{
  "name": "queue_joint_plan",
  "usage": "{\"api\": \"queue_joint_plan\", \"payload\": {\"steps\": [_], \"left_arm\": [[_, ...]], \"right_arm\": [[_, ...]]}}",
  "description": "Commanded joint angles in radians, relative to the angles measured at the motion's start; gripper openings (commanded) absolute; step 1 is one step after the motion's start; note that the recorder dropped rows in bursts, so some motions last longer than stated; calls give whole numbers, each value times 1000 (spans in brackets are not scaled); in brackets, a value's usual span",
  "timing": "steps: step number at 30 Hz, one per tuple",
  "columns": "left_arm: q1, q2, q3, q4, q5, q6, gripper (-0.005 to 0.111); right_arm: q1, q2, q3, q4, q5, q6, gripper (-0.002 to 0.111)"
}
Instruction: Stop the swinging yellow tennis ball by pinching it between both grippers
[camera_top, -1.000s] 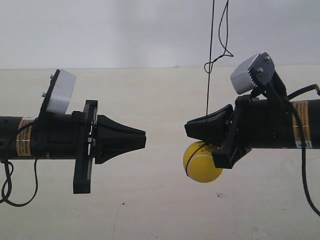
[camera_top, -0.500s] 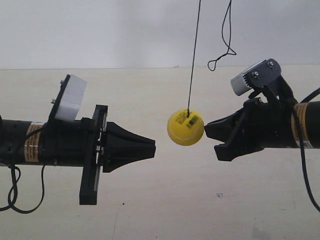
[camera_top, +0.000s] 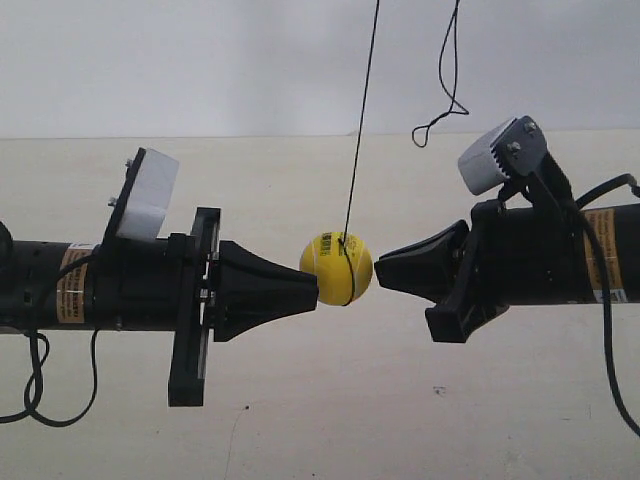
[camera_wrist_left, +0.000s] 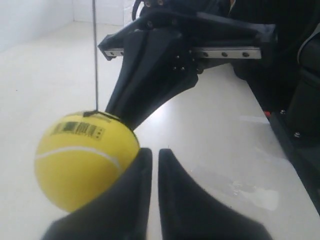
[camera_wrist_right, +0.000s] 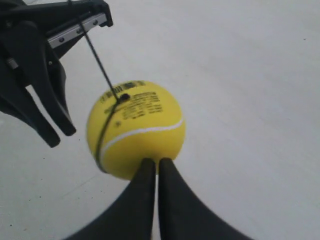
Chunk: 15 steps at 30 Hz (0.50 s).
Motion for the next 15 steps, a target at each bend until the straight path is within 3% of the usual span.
{"api": "queue_joint_plan", "payload": {"steps": [1,15], "left_arm": [[-6,-2,5,-13,-9,4,5],[-6,-2,5,1,-9,4,5]], "right_arm": [[1,-10,-2,-9,29,-7,0],[1,-7,7,-6,-49,-7,0]]}}
